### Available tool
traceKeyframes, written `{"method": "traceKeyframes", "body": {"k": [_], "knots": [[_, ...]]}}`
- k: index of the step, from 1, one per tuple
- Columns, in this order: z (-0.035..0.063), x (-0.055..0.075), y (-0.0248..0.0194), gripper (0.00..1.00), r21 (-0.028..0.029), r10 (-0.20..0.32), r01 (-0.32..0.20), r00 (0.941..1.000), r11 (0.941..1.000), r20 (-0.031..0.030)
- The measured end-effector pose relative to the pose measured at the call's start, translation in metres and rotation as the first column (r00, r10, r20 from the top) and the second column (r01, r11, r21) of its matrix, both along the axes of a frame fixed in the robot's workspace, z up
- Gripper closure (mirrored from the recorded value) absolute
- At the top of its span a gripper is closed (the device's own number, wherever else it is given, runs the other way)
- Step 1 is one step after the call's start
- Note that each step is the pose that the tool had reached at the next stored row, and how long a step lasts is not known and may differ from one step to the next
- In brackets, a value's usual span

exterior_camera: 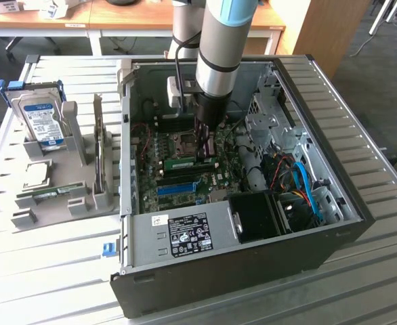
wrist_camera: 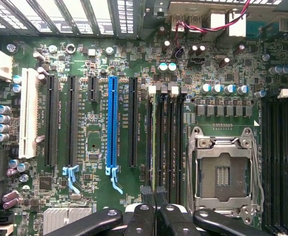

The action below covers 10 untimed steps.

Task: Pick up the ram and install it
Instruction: 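Insert the ram into the slot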

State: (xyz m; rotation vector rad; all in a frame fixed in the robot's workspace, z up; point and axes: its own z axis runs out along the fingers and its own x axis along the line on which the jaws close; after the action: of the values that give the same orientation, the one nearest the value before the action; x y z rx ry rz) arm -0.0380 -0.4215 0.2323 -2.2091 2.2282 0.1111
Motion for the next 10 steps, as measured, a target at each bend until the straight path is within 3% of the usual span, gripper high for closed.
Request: {"method": "traceKeyframes", "body": {"k": [10], "knots": [[-0.0012,0.0,0.0,0.88,0.0002,0.0,0.0,1.0,1.0,0.0001]]}}
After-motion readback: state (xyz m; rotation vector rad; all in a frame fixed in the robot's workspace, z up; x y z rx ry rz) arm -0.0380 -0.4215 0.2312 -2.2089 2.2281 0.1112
